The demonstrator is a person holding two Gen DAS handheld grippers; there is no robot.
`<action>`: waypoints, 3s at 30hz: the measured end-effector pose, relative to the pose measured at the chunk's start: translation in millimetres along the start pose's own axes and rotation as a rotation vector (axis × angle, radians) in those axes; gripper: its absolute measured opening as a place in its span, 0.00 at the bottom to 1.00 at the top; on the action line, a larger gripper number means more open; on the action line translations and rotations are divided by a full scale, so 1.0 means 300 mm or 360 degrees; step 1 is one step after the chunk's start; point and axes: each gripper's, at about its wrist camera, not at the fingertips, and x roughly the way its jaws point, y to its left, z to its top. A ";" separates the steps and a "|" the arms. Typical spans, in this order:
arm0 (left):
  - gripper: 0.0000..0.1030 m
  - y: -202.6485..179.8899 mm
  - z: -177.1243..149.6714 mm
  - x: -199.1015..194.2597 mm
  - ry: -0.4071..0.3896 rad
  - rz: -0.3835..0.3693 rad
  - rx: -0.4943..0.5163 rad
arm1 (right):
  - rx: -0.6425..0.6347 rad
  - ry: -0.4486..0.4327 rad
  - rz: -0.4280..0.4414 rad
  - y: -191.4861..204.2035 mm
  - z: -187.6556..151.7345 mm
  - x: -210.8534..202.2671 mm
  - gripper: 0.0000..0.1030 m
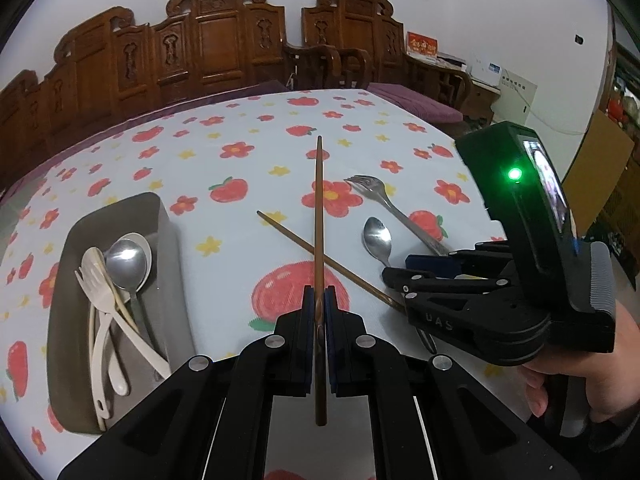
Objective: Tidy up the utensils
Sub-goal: 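Lift the chopstick with the left gripper while the right grasps a metal spoon, then lower the chopstick into the tray with the left gripper while the right carries the metal spoon, then lower the metal spoon into the tray and open the right gripper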
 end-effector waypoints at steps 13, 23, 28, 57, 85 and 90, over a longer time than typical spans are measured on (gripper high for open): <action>0.04 0.023 0.001 -0.044 -0.0041 0.0015 -0.0023 | -0.0044 0.0073 -0.0084 0.009 0.016 0.009 0.04; 0.04 0.054 0.003 -0.073 -0.0065 0.0039 -0.0039 | -0.0084 0.0072 -0.0064 0.002 0.008 -0.004 0.03; 0.04 0.087 0.009 -0.102 -0.0090 0.0072 -0.0051 | -0.0115 0.0028 -0.0040 0.010 0.011 -0.040 0.03; 0.04 0.424 -0.069 -0.050 0.0240 0.0263 -0.0200 | -0.0306 -0.0155 0.0186 0.243 0.103 -0.200 0.04; 0.38 0.576 -0.012 -0.235 -0.0034 0.0346 -0.0386 | -0.0413 -0.0183 0.0312 0.459 0.160 -0.228 0.04; 0.44 0.615 -0.013 -0.261 -0.0058 0.0379 -0.0415 | -0.0429 -0.0184 0.0345 0.512 0.177 -0.220 0.04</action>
